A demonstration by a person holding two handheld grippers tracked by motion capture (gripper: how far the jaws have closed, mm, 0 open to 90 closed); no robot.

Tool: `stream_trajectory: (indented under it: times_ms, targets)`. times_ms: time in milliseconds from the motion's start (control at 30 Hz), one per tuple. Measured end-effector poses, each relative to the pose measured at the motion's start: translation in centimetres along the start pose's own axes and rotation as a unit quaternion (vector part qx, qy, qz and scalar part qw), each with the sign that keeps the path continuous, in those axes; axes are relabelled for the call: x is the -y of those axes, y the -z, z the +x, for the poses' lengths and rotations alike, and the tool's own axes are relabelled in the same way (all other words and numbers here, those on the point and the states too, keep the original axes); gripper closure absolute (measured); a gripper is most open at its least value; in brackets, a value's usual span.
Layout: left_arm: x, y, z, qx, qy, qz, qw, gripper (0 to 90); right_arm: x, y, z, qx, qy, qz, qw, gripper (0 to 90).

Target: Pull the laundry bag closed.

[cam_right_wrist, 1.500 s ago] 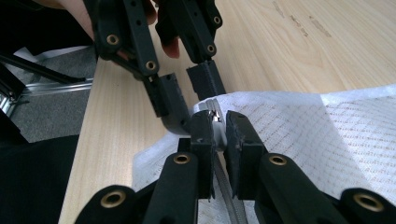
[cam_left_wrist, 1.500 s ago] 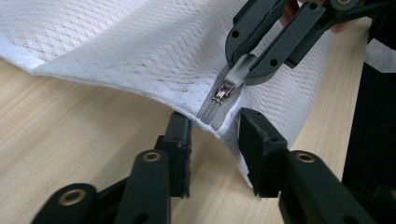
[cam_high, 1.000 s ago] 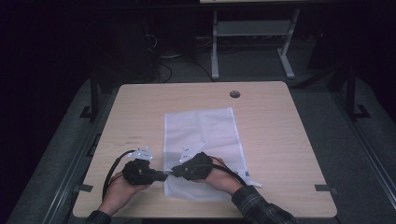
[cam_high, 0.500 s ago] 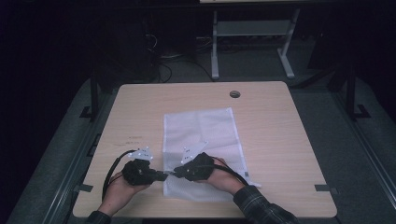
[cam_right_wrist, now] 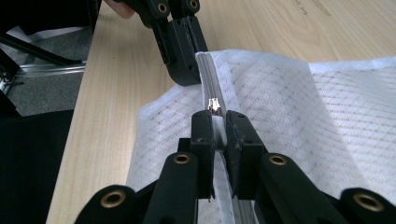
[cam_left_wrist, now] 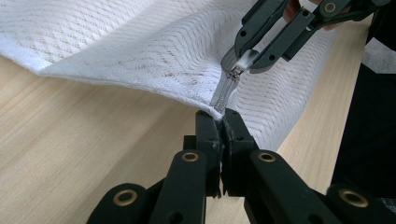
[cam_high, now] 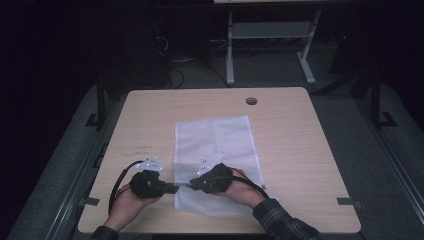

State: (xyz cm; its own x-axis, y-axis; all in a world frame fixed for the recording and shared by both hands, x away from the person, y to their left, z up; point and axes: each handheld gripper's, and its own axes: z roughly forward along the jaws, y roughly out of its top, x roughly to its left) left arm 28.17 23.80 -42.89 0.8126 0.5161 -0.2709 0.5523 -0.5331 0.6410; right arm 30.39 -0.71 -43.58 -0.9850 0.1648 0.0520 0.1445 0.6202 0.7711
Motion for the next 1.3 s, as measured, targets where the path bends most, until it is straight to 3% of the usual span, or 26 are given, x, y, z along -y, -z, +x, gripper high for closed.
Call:
stream_trajectory:
  times_ms: [1300]
  targets:
    - [0.0,0.3,0.0,-0.006,-0.002,0.001,1.0000,87.1,1.4,1.6,-0.5,0.001,-0.009,0.009,0.9999,81.6]
